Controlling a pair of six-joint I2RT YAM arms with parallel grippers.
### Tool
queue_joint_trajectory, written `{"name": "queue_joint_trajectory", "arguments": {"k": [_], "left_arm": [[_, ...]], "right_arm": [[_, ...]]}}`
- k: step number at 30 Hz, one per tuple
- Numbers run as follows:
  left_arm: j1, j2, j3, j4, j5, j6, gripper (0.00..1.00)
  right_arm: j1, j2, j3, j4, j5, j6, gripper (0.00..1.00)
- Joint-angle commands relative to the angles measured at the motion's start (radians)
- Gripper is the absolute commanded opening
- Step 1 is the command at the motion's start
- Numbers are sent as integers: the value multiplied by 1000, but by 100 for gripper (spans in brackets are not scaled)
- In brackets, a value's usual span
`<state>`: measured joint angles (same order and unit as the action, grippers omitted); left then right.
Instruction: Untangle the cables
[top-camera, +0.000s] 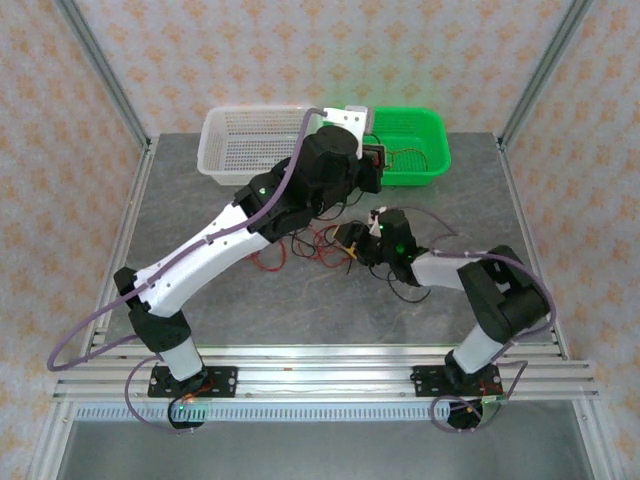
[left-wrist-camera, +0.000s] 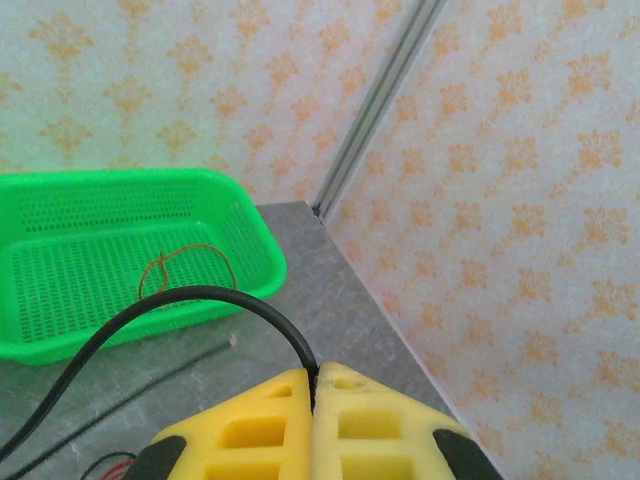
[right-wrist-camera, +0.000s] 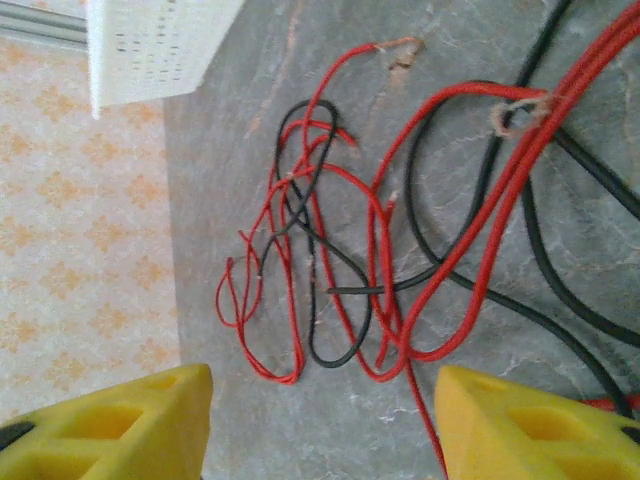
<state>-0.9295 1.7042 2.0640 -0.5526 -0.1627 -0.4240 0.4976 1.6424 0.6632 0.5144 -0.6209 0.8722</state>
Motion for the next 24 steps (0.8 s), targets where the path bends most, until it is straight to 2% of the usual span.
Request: {"name": "queue_joint_trajectory", "arguments": {"k": [1, 5, 12, 16, 24], "left_arm": [[11, -8, 87, -67, -88, 59, 0], [103, 1, 146, -100, -82, 74, 0], [345, 63, 213, -71, 8, 100, 0], [446, 118, 217, 14, 60, 105, 0], [601, 276, 256, 200, 111, 132, 0]], "right_arm": [[4, 24, 8, 56, 18, 0, 60], [4, -35, -3, -17, 57, -58, 60], [5, -258, -33, -250, 158, -179, 61], [6, -386, -43, -359, 203, -205, 61], [6, -527, -26, -460, 213, -200, 61]]}}
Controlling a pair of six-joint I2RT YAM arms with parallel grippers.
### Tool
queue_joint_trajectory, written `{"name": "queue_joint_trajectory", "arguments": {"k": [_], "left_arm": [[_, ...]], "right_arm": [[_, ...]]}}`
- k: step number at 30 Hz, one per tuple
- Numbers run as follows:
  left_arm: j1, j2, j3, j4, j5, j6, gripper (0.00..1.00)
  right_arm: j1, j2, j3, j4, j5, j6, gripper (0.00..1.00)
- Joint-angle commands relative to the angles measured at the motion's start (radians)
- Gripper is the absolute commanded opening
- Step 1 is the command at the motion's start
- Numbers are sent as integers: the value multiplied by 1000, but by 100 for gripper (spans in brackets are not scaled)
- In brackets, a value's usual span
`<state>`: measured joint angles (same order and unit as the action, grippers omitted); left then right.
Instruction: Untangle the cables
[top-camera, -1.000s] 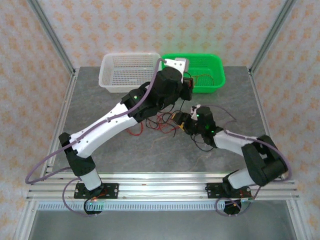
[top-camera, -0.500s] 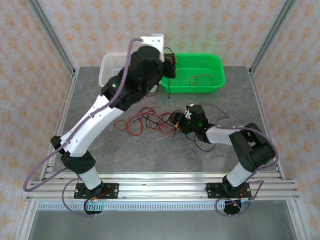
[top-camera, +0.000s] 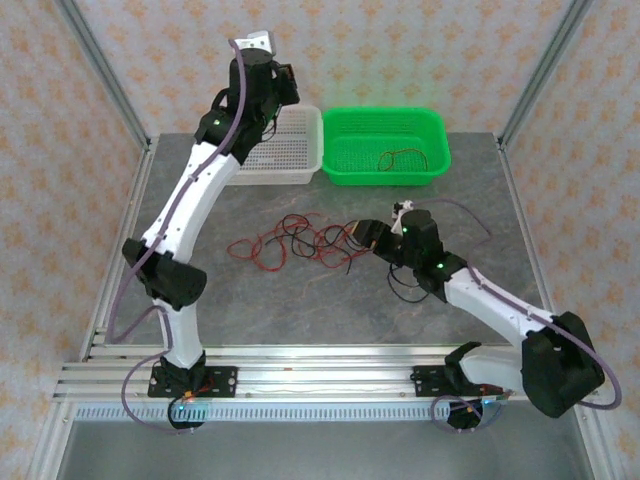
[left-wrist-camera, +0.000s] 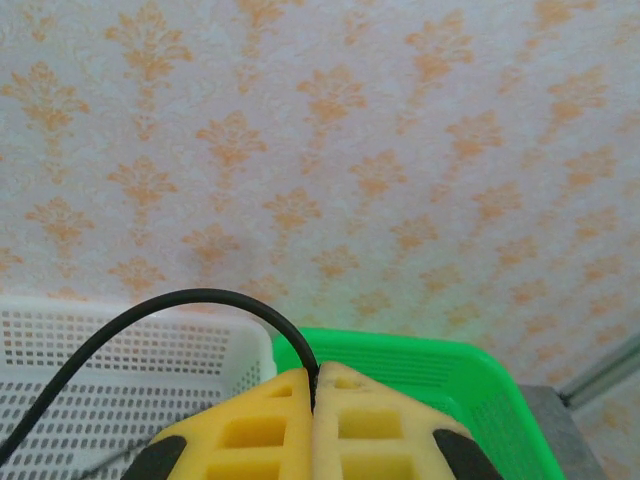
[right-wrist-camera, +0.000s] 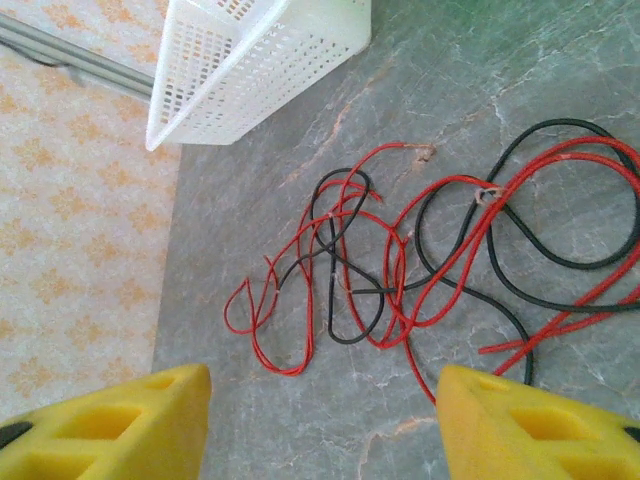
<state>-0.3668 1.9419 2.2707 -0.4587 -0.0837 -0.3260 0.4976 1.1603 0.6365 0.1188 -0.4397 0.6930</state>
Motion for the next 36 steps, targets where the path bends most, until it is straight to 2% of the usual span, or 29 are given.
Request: {"name": "queue_joint_trajectory", "arguments": {"k": [1, 12, 18, 26, 29, 33, 36], "left_arm": [[54, 60, 53, 125, 29, 40, 0], [173, 255, 54, 219, 63, 30, 0], [184, 312, -115, 316, 128, -53, 0], [200, 466, -91, 273, 139, -216, 0], [209, 541, 11, 136, 107, -283, 14], [212, 591, 131, -60, 38, -288, 43], [212, 571, 143, -150, 15, -269, 55]], "right_arm": [[6, -58, 0, -76, 36, -21, 61], [6, -220, -45, -224, 110, -18, 61], [6, -249, -57, -254, 139, -11, 61], [6, -238, -38, -276, 145, -8, 61], [5, -237, -30, -301, 161, -8, 61], [6, -225, -17, -336, 180, -9, 61], [6, -204, 1, -357, 187, -13, 61]]}}
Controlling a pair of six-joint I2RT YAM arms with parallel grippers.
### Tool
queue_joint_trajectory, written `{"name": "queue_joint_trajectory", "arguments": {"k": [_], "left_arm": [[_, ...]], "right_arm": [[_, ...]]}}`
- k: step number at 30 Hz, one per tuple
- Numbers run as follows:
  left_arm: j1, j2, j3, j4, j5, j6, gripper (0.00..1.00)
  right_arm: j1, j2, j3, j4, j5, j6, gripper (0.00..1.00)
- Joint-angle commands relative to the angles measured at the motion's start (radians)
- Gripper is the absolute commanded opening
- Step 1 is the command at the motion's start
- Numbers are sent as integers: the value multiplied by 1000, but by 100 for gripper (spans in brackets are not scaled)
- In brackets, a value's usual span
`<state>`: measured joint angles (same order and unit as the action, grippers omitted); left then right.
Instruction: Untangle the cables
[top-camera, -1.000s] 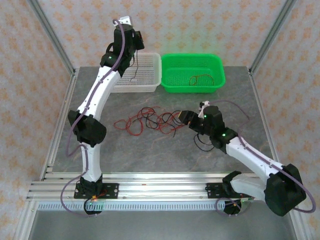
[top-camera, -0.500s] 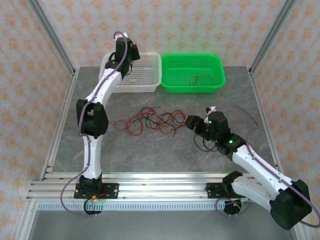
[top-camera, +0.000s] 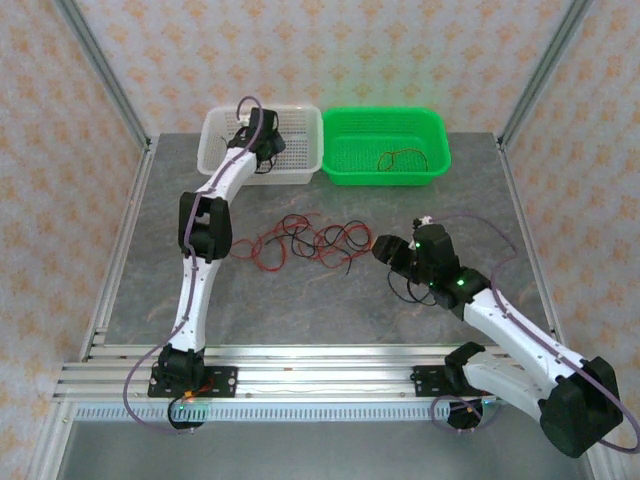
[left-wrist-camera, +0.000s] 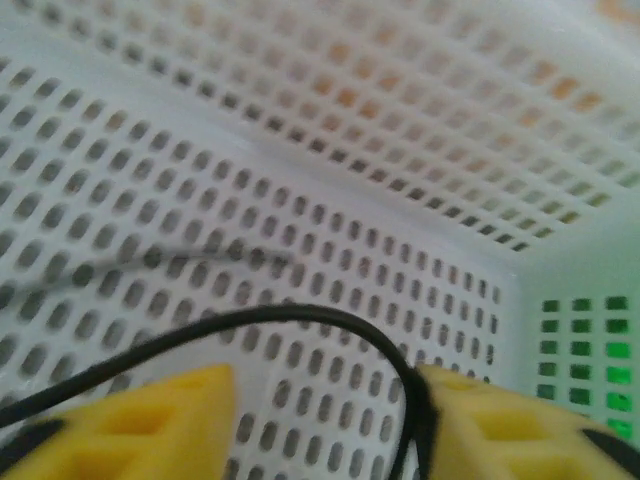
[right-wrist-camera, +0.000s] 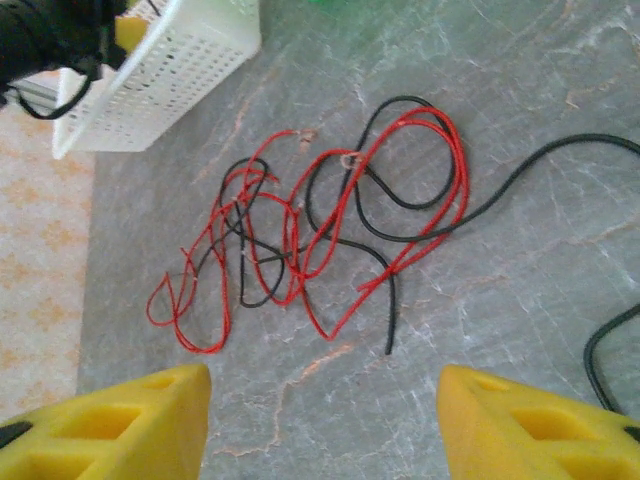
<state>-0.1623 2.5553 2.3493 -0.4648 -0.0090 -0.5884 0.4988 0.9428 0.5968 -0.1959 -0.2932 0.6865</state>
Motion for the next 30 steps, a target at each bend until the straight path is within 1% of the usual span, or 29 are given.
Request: {"name": "queue_joint_trajectory", "arguments": {"k": [1, 4, 11, 16, 19, 22, 25, 29, 30], "left_arm": [[6, -52, 67, -168, -66, -4, 56], [7, -83, 70, -241, -66, 41, 59], [8, -123, 110, -410, -21, 98, 61], [7, -165, 108, -467, 39, 123, 59], [-3, -227, 78, -471, 78, 136, 59], [-20, -323, 19, -451, 101, 148, 59], [-46, -449, -76, -419, 106, 157, 59], [-86, -639, -292, -330, 100, 157, 59], [-94, -712, -353, -301, 95, 155, 59]], "right_arm": [[4, 19, 45, -47, 41, -7, 61], [4, 35, 54, -52, 41, -6, 61], [4, 48, 70, -94, 44, -2, 61], [4, 43, 83, -132, 62, -5, 61], [4, 55, 91, -157, 93, -14, 61], [4, 93, 109, -193, 131, -41, 61], [4, 160, 141, -244, 195, -104, 61], [5, 265, 196, -358, 285, -160, 62], [4, 282, 202, -373, 294, -165, 61]]}}
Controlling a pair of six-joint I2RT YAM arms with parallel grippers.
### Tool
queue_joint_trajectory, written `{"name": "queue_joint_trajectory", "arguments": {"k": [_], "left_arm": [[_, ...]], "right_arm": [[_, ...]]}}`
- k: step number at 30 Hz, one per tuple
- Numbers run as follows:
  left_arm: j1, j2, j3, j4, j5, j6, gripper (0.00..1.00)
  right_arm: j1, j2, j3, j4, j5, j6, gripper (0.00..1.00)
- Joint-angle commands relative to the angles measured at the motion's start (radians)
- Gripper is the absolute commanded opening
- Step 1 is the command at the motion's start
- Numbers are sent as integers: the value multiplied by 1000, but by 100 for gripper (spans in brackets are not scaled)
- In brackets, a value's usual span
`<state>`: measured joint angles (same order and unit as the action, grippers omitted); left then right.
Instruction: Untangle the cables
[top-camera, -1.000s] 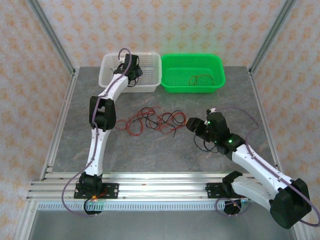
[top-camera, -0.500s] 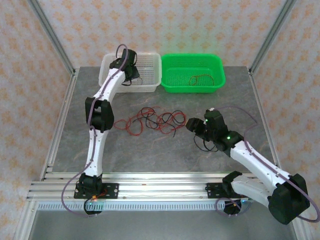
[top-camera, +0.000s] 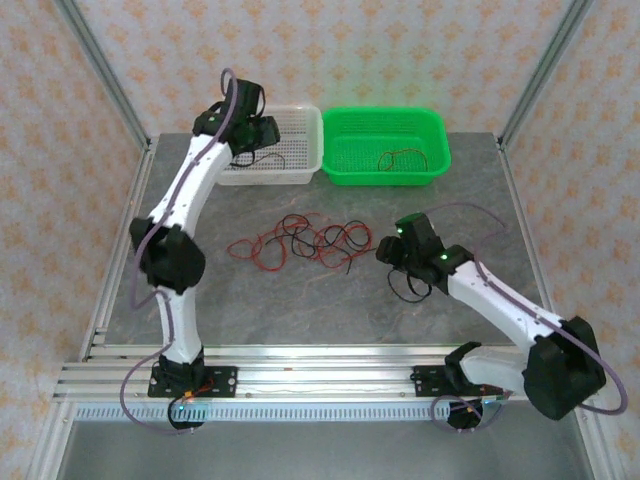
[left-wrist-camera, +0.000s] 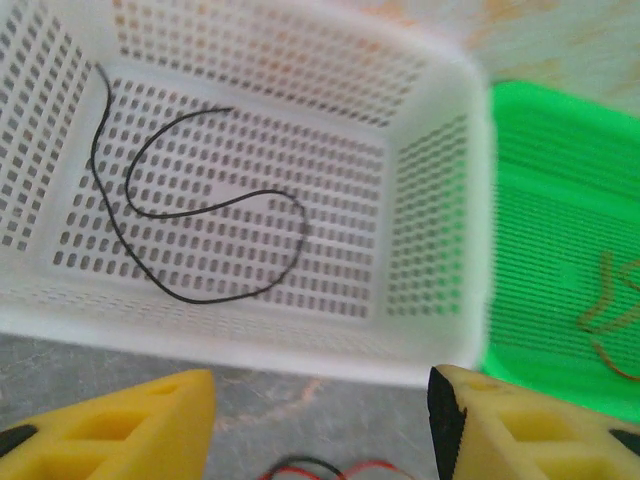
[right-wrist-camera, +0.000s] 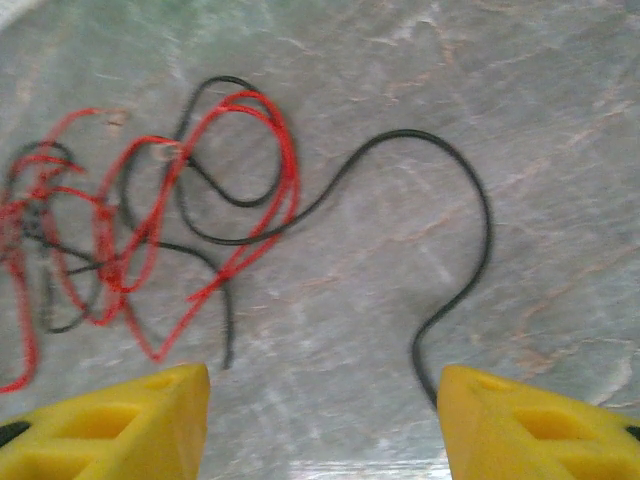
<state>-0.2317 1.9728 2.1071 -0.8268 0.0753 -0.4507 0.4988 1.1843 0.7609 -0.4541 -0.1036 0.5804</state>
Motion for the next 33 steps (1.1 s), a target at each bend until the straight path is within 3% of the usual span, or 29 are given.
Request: {"name": "queue_joint_trajectory", "arguments": {"k": [1, 9, 16, 25, 28, 30, 33], "left_arm": [[-33, -172, -164, 83, 5, 13, 59], [-55, -473, -588, 297, 21, -62, 59], [-55, -596, -738, 359, 19, -86, 59], [-55, -650, -787, 376, 4, -89, 59], [-55, -661, -795, 378, 7, -89, 59], [-55, -669, -804, 379, 6, -89, 59], [-54, -681, -812, 378, 7, -91, 59]], "right_arm": [[4, 54, 38, -122, 108, -61, 61], [4, 160, 37, -108, 74, -51, 61], [25, 274, 34, -88, 89, -29, 58], [92, 387, 58, -63, 110, 5, 54], [95, 417, 55, -51, 115, 6, 41], [95, 431, 52, -43, 125, 3, 20], [95, 439, 52, -29, 142, -1, 0]]}}
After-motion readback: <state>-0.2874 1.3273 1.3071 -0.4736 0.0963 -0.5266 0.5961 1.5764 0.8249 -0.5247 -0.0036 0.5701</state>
